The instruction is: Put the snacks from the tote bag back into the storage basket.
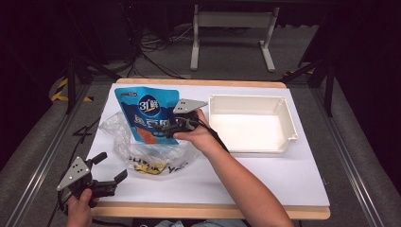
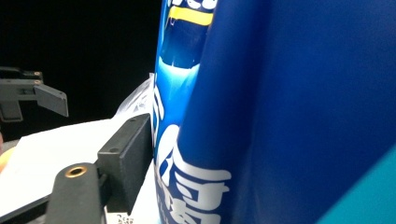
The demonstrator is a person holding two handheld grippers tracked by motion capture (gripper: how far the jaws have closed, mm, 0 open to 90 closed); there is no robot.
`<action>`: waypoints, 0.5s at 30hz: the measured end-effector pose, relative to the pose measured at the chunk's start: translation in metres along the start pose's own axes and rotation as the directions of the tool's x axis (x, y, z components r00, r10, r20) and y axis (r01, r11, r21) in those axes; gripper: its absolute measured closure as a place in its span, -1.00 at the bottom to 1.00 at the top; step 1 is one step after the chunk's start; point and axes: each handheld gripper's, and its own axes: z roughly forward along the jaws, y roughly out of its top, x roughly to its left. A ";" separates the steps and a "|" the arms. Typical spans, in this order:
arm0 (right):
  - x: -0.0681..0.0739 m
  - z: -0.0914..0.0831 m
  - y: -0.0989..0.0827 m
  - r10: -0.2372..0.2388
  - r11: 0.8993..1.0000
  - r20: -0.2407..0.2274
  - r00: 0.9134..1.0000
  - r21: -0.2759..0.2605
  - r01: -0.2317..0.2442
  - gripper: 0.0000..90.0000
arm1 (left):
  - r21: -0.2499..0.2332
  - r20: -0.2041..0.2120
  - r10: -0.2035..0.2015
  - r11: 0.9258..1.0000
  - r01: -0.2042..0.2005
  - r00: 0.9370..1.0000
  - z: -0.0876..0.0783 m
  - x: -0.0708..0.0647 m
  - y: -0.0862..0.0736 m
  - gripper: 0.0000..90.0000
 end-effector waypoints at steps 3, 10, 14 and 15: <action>0.000 0.002 -0.004 0.012 1.000 0.001 1.000 -0.022 -0.012 -0.35 | 0.002 0.001 0.000 1.000 0.000 1.000 0.000 0.000 0.000 -0.99; -0.002 0.006 -0.008 0.012 1.000 -0.009 1.000 -0.029 -0.012 -0.25 | 0.006 0.004 0.000 1.000 0.000 1.000 0.001 0.001 0.000 -0.99; -0.002 0.007 -0.008 0.034 0.999 -0.012 0.999 0.038 -0.034 0.03 | 0.003 0.002 -0.006 1.000 0.006 1.000 0.001 0.001 -0.001 -0.99; -0.001 0.007 -0.008 0.000 0.998 -0.014 1.000 0.056 0.000 0.08 | 0.003 0.002 -0.007 1.000 0.007 1.000 0.001 0.001 -0.001 -0.99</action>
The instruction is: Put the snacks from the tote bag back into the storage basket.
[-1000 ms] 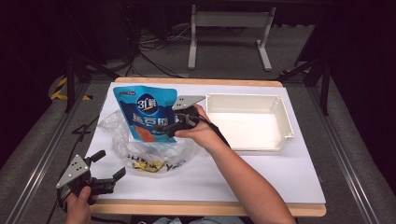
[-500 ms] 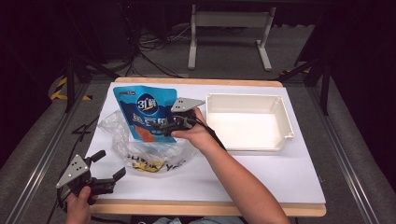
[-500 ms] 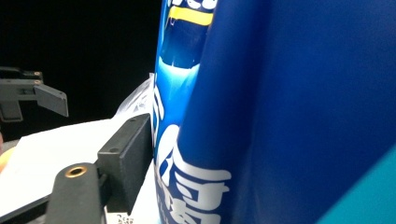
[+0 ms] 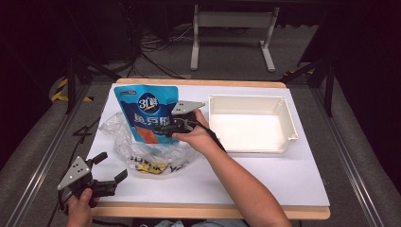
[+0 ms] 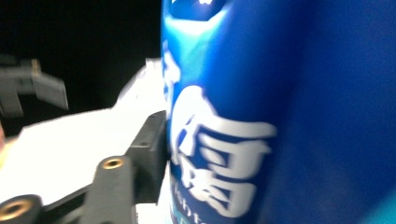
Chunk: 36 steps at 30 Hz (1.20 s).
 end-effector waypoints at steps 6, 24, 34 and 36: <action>0.004 -0.001 0.001 -0.037 0.999 0.005 0.999 0.020 0.037 0.24 | 0.001 -0.003 -0.004 1.000 0.004 1.000 0.000 0.001 0.000 -0.99; 0.007 0.001 0.008 -0.028 0.998 0.024 0.999 0.049 0.027 0.34 | -0.015 -0.003 -0.013 1.000 0.013 1.000 0.000 0.002 -0.001 -0.99; 0.013 -0.005 0.034 -0.062 0.997 0.016 0.998 0.038 0.061 0.36 | -0.019 -0.004 -0.019 1.000 0.019 1.000 -0.002 0.003 -0.001 -0.99; 0.014 -0.008 0.042 -0.073 0.997 0.019 0.997 0.036 0.072 0.36 | -0.020 -0.004 -0.019 1.000 0.019 1.000 -0.002 0.003 -0.001 -0.99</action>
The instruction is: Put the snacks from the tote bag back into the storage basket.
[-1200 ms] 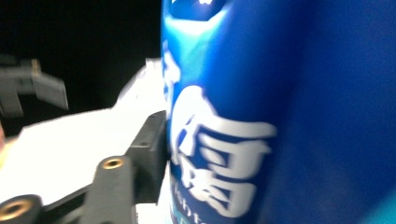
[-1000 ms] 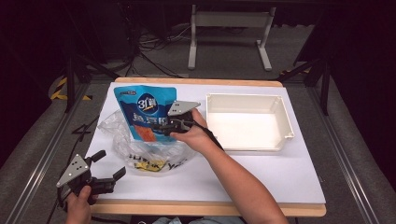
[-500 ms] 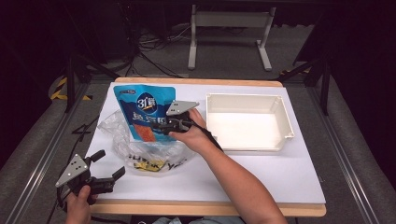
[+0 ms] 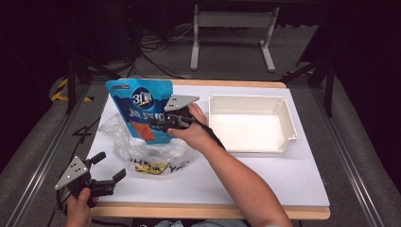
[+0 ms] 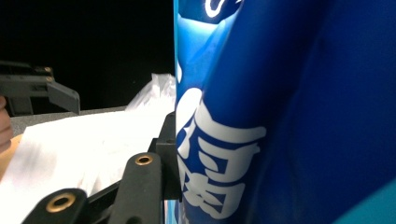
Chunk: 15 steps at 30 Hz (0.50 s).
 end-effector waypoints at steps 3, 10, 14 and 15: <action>0.000 -0.005 0.010 -0.009 1.000 0.010 1.000 -0.008 0.009 0.36 | -0.003 -0.001 -0.001 1.000 0.001 1.000 0.000 0.000 0.000 -0.99; -0.002 -0.015 0.022 -0.013 1.000 0.017 1.000 -0.009 0.013 0.36 | -0.003 -0.003 -0.006 1.000 0.006 1.000 0.000 0.000 0.000 -0.99; -0.003 -0.023 0.031 0.012 1.000 0.021 1.000 -0.017 -0.011 0.35 | -0.004 -0.001 -0.002 1.000 0.002 1.000 0.000 0.001 0.000 -0.99; -0.003 -0.025 0.033 0.016 1.000 0.017 1.000 -0.016 -0.015 0.35 | -0.003 -0.003 -0.004 1.000 0.004 1.000 0.000 0.001 0.000 -0.99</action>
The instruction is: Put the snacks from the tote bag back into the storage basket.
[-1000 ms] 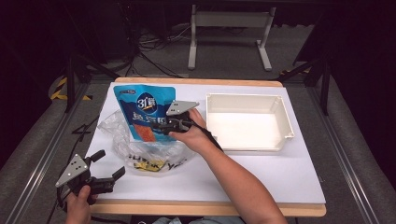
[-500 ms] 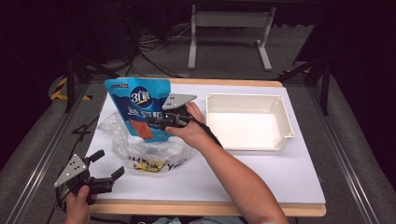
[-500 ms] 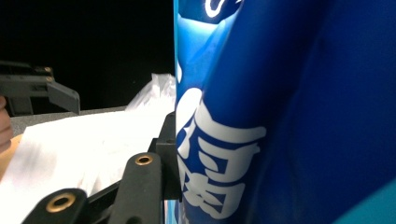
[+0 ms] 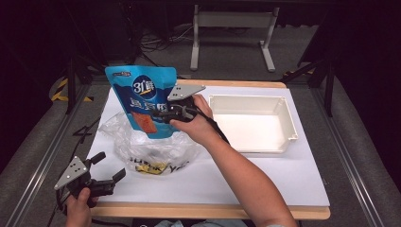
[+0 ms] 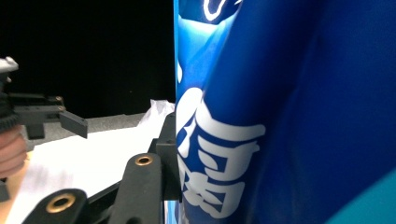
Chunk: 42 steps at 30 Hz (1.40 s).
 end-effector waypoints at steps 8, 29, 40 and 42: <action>0.001 -0.012 0.016 -0.019 1.000 -0.003 1.000 0.019 0.019 0.35 | 0.001 -0.001 -0.005 1.000 0.005 1.000 0.000 0.000 0.000 -0.99; -0.002 -0.047 0.038 0.000 1.000 0.008 1.000 -0.005 0.000 0.35 | 0.003 -0.006 -0.014 1.000 0.014 1.000 0.000 0.002 -0.001 -0.99; -0.016 -0.084 0.037 0.019 1.000 0.041 0.999 -0.010 -0.019 0.35 | 0.009 -0.009 -0.019 1.000 0.020 1.000 0.000 0.002 -0.001 -0.99; -0.019 -0.094 0.036 0.022 1.000 0.050 0.999 -0.007 -0.022 0.35 | 0.010 -0.010 -0.020 1.000 0.020 1.000 0.000 0.002 -0.001 -0.99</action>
